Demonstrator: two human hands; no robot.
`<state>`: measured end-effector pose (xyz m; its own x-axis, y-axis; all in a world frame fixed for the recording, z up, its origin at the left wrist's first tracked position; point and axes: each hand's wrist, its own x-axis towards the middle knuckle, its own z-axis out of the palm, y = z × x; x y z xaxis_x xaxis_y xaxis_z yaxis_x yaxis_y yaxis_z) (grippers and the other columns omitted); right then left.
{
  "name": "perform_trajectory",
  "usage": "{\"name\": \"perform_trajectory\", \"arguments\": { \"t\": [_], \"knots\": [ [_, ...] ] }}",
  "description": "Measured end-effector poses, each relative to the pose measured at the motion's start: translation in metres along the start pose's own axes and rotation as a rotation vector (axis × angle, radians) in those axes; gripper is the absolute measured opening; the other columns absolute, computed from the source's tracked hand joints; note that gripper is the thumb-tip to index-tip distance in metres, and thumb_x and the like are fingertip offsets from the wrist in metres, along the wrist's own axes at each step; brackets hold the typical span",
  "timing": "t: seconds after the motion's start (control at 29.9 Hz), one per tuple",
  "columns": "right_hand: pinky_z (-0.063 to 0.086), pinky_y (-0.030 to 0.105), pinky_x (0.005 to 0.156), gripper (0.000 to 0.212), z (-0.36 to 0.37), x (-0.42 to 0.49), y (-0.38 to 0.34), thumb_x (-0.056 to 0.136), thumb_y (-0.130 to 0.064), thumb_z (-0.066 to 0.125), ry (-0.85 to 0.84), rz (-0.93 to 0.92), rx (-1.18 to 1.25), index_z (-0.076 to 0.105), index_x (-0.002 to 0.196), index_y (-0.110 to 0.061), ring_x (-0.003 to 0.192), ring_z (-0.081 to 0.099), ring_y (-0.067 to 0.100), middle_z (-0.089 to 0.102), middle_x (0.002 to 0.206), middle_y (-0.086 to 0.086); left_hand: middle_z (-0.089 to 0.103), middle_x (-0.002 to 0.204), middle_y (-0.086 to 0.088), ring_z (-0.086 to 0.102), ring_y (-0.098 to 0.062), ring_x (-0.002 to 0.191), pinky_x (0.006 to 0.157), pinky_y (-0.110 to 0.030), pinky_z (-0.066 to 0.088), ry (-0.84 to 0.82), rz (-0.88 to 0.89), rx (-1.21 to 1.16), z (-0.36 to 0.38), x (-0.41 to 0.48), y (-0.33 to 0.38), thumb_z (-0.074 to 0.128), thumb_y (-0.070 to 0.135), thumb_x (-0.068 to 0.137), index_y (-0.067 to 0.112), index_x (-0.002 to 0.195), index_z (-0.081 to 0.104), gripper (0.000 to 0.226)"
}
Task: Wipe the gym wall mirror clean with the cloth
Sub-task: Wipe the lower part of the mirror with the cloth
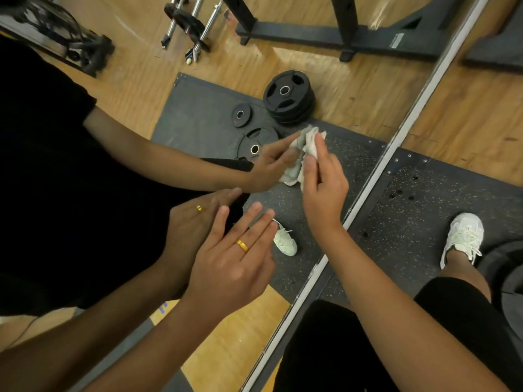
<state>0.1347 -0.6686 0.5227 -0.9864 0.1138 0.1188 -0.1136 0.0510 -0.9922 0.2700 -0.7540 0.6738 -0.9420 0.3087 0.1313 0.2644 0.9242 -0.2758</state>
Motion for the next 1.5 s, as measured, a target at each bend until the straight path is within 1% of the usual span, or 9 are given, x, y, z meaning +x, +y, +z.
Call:
{"name": "perform_trajectory", "arguments": {
  "t": [0.2,0.37,0.47,0.67,0.77,0.9,1.2,1.37,1.5],
  "knots": [
    [0.043,0.019,0.065,0.040,-0.005,0.009,0.007,0.109,-0.021,0.050,-0.099,-0.285,-0.020,0.055,0.145,-0.002,0.074,0.053,0.010,0.061,0.088,0.007,0.057,0.145,-0.006,0.051,-0.022,0.140,0.122,-0.054,0.023,-0.045,0.031,0.111,0.004,0.002,0.001,0.064,0.020,0.092,0.008,0.129,0.071,0.040],
    [0.053,0.038,0.088,0.050,-0.008,0.043,0.050,0.106,-0.034,0.043,-0.059,0.333,-0.115,0.051,0.152,-0.017,0.103,0.067,0.023,0.071,0.115,0.012,0.053,0.149,-0.006,0.051,-0.021,0.140,0.124,-0.054,0.016,-0.068,0.046,0.171,0.005,0.004,0.002,0.057,0.023,0.097,0.008,0.132,0.069,0.040],
    [0.051,0.038,0.091,0.050,-0.008,0.054,0.037,0.105,-0.032,0.043,-0.048,0.335,-0.123,0.053,0.150,-0.012,0.108,0.067,0.029,0.072,0.117,0.015,0.054,0.147,-0.006,0.052,-0.021,0.139,0.125,-0.054,0.015,-0.054,0.027,0.123,0.004,0.005,0.003,0.059,0.020,0.097,0.008,0.130,0.070,0.037],
    [0.042,0.015,0.072,0.043,-0.013,0.055,0.010,0.109,-0.023,0.051,-0.109,0.026,-0.019,0.051,0.151,-0.017,0.082,0.055,0.006,0.062,0.093,0.000,0.054,0.146,-0.006,0.052,-0.023,0.140,0.127,-0.051,0.007,0.012,-0.017,0.035,-0.006,0.053,0.012,0.060,0.018,0.095,0.004,0.127,0.070,0.037],
    [0.048,0.030,0.088,0.043,-0.019,0.066,0.049,0.108,-0.027,0.050,-0.131,0.272,-0.106,0.053,0.150,-0.017,0.102,0.066,0.022,0.072,0.111,0.010,0.058,0.145,-0.009,0.050,-0.026,0.140,0.128,-0.051,0.006,0.020,-0.041,0.094,0.001,0.107,0.008,0.056,0.019,0.097,0.003,0.129,0.070,0.039],
    [0.054,0.047,0.089,0.043,-0.018,0.095,0.064,0.107,-0.025,0.047,-0.135,0.596,-0.134,0.056,0.147,-0.011,0.100,0.068,0.037,0.074,0.104,0.020,0.058,0.147,-0.009,0.048,-0.026,0.143,0.126,-0.057,0.003,-0.010,-0.019,0.263,0.018,0.159,0.000,0.052,0.023,0.101,0.006,0.136,0.065,0.041],
    [0.039,0.004,0.089,0.041,-0.020,0.162,0.010,0.110,-0.022,0.047,-0.022,0.156,0.048,0.052,0.150,-0.013,0.104,0.053,-0.016,0.068,0.126,0.007,0.032,0.166,-0.008,0.022,-0.023,0.156,0.125,-0.059,-0.005,-0.192,-0.007,0.441,0.027,0.160,0.000,0.033,0.031,0.109,0.008,0.152,0.047,0.051],
    [0.049,0.037,0.090,0.043,-0.036,0.172,0.064,0.111,-0.020,0.044,-0.174,0.510,-0.145,0.050,0.152,-0.008,0.112,0.066,0.034,0.070,0.122,0.021,0.018,0.170,-0.007,0.011,-0.023,0.159,0.124,-0.059,-0.005,-0.210,-0.015,0.463,0.027,0.157,0.000,0.039,0.032,0.106,0.009,0.158,0.035,0.057],
    [0.047,0.027,0.090,0.042,-0.043,0.190,0.041,0.110,-0.019,0.047,-0.161,0.386,-0.058,0.052,0.149,-0.005,0.110,0.066,0.025,0.070,0.121,0.018,0.028,0.166,-0.009,0.022,-0.026,0.156,0.122,-0.060,-0.002,-0.228,-0.017,0.442,0.026,0.158,0.000,0.047,0.030,0.101,0.009,0.153,0.046,0.055]
  ]
}}
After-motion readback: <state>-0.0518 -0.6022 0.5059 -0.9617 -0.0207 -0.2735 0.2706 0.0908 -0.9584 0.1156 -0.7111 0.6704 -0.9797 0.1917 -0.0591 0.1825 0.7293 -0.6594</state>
